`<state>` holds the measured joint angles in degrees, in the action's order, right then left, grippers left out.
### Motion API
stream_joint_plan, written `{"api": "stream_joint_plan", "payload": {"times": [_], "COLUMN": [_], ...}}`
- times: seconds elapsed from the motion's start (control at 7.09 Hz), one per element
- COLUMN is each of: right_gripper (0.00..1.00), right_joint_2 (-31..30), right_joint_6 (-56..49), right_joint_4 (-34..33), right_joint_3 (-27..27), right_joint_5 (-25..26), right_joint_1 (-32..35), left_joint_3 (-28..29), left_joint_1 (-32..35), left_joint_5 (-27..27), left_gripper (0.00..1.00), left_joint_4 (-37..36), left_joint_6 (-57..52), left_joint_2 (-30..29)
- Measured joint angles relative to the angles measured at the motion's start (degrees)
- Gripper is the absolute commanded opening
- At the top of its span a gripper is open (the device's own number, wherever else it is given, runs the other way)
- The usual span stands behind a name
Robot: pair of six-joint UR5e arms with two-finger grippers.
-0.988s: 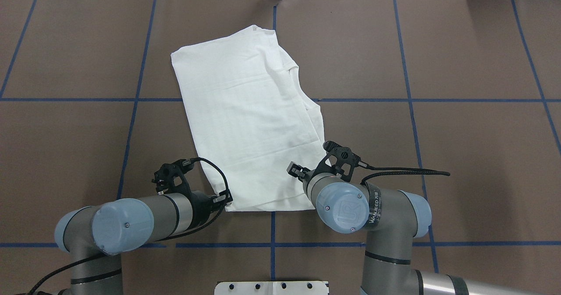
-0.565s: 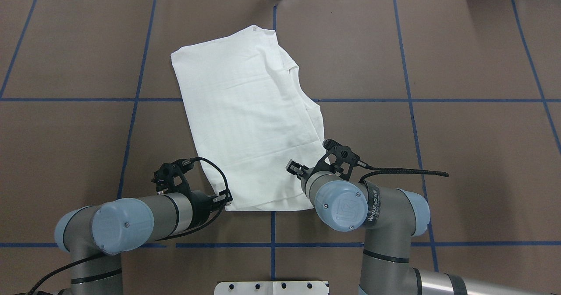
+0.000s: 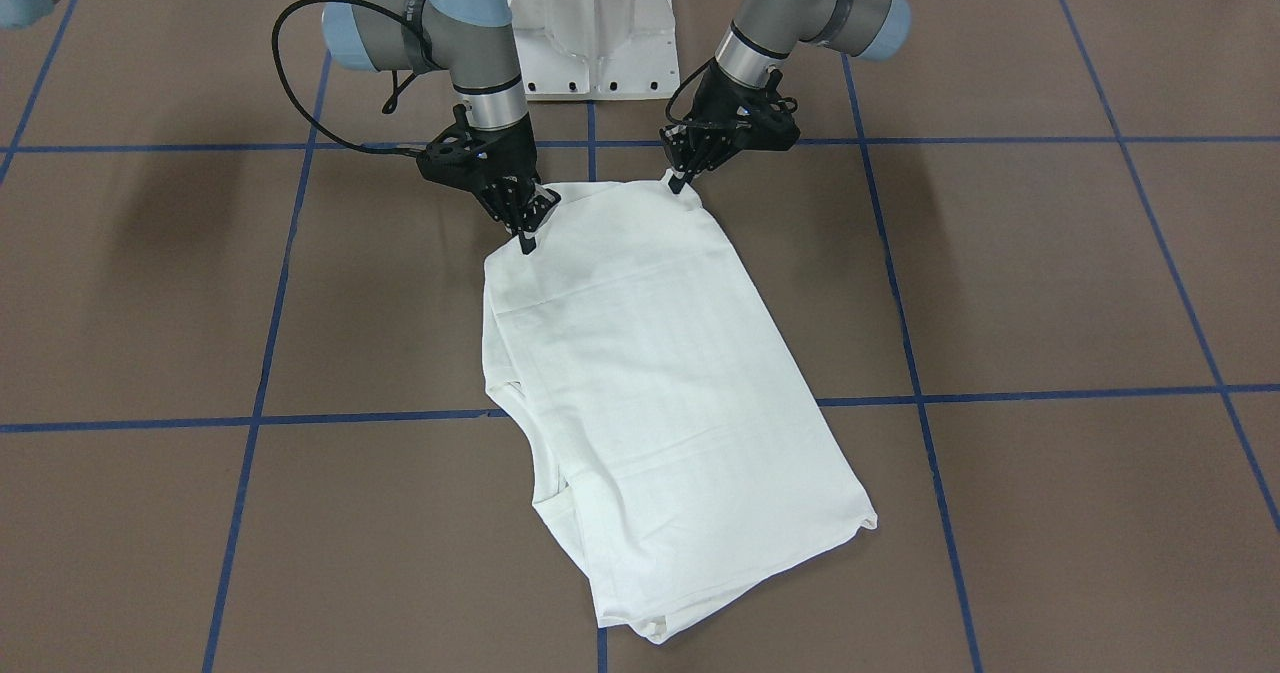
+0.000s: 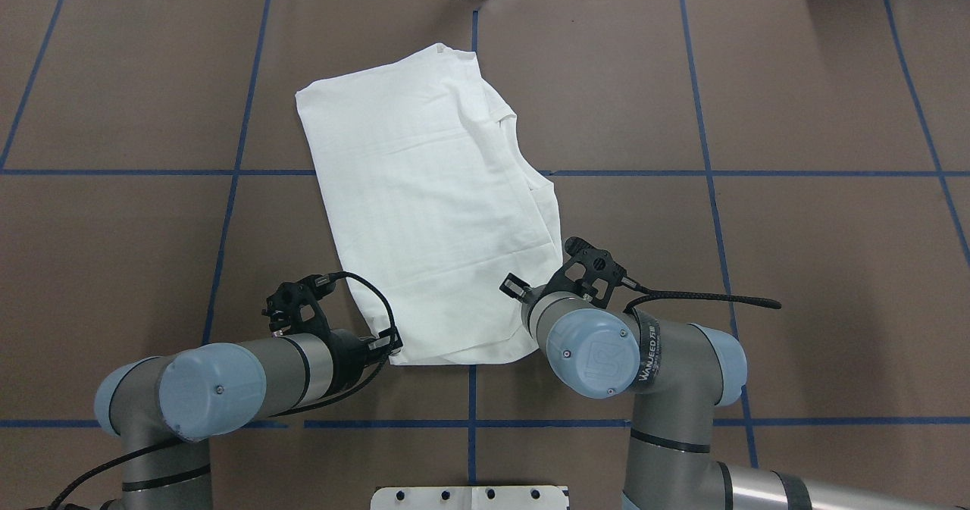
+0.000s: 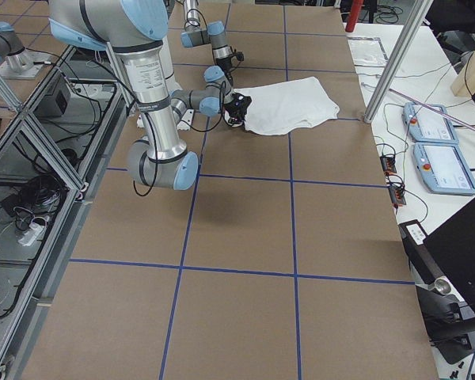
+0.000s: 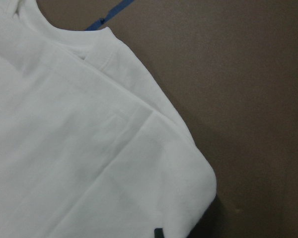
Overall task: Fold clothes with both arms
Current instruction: 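Lift the near edge with both grippers and fold it away from the robot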
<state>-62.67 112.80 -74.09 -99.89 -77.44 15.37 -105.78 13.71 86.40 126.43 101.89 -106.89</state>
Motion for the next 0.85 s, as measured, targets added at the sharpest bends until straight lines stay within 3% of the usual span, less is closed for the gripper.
{"api": "stream_joint_plan", "payload": {"times": [0.28, 0.85], "right_gripper": [0.00, 0.00], "right_joint_2": [-0.8, -1.3], "right_joint_6": [-0.2, 2.7], "right_joint_4": [-1.0, -20.6], "right_joint_3": [-2.8, -22.2], "right_joint_5": [-0.1, 2.2], "right_joint_1": [0.5, -4.8], "left_joint_3": [-1.5, -16.6], "left_joint_1": [0.2, 1.7], "left_joint_5": [0.2, 5.4], "left_gripper": [0.00, 0.00], "left_joint_4": [-0.2, -11.7], "left_joint_6": [-1.4, -7.2], "left_joint_2": [0.1, 0.6]}}
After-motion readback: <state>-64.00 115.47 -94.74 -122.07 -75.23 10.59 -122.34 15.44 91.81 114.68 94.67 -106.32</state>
